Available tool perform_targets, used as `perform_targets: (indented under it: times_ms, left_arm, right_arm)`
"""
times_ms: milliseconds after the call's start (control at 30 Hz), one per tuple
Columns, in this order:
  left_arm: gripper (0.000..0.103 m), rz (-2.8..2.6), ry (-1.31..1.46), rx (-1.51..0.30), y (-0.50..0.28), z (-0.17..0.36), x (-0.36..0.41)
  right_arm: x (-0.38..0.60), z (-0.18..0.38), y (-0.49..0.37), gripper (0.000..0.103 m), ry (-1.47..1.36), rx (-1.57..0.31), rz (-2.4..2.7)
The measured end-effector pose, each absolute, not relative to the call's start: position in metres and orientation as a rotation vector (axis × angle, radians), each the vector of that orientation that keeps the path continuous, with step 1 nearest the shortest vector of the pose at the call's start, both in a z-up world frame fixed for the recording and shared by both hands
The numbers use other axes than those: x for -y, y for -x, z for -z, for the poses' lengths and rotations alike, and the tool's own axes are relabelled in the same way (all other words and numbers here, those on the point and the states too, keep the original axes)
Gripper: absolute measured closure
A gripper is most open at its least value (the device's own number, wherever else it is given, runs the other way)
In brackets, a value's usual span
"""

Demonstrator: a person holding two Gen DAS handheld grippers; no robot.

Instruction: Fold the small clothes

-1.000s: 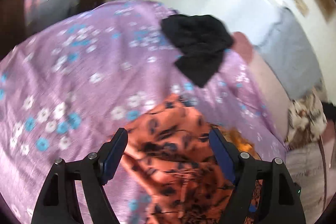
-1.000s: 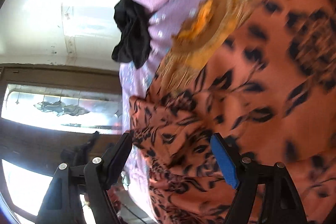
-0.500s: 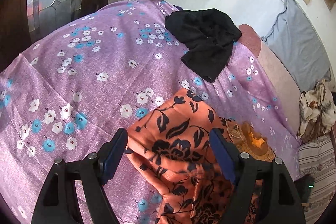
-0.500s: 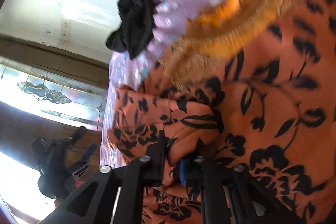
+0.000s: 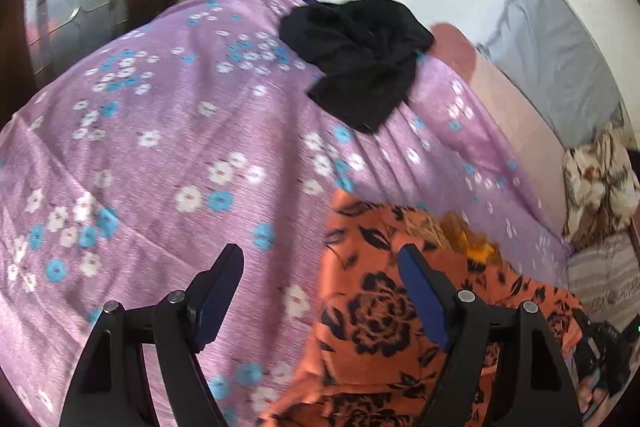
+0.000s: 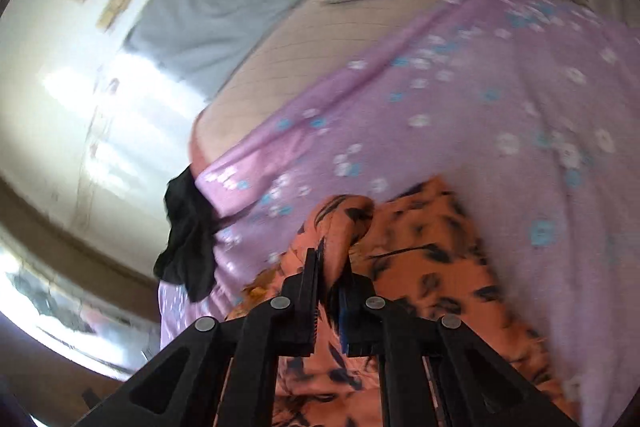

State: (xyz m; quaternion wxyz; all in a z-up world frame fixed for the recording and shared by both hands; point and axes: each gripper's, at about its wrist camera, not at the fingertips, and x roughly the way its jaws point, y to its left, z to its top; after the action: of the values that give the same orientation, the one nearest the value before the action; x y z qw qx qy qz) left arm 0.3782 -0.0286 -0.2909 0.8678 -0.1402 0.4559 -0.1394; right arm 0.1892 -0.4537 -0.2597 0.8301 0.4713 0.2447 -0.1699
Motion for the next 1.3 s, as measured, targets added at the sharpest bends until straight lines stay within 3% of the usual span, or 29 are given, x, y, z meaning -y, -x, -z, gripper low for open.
perform_targets:
  times_ms: [200, 367, 533, 1033, 1100, 1133, 1200, 1300]
  left_arm:
    - [0.023, 0.346, 0.138, -0.966, -0.367, 0.297, 0.073]
    - [0.023, 0.371, 0.017, -1.020, -0.363, 0.312, 0.097]
    - [0.023, 0.321, -0.101, -1.088, -0.364, 0.330, 0.110]
    - [0.021, 0.207, -0.186, -1.148, -0.374, 0.349, 0.104]
    - [0.021, 0.188, -0.214, -1.141, -0.375, 0.350, 0.102]
    - [0.021, 0.186, -0.223, -1.141, -0.376, 0.351, 0.099]
    - [0.020, 0.190, -0.236, -1.140, -0.375, 0.350, 0.096]
    - [0.020, 0.190, -0.240, -1.133, -0.373, 0.347, 0.090]
  right_arm:
    - [0.476, 0.303, -0.218, 0.091, -1.120, -0.820, 0.327]
    - [0.512, 0.301, -0.195, 0.085, -1.118, -0.801, 0.524]
    - [0.500, 0.273, -0.193, 0.055, -1.008, -0.709, 0.440]
    - [0.377, 0.308, -0.266, 0.055, -0.633, -1.008, 0.051]
    - [0.379, 0.320, -0.266, 0.062, -0.611, -1.131, 0.071]
    - [0.384, 0.329, -0.262, 0.073, -0.618, -1.193, 0.070]
    - [0.392, 0.329, -0.255, 0.082, -0.611, -1.221, 0.077]
    - [0.405, 0.327, -0.244, 0.082, -0.614, -1.222, 0.087]
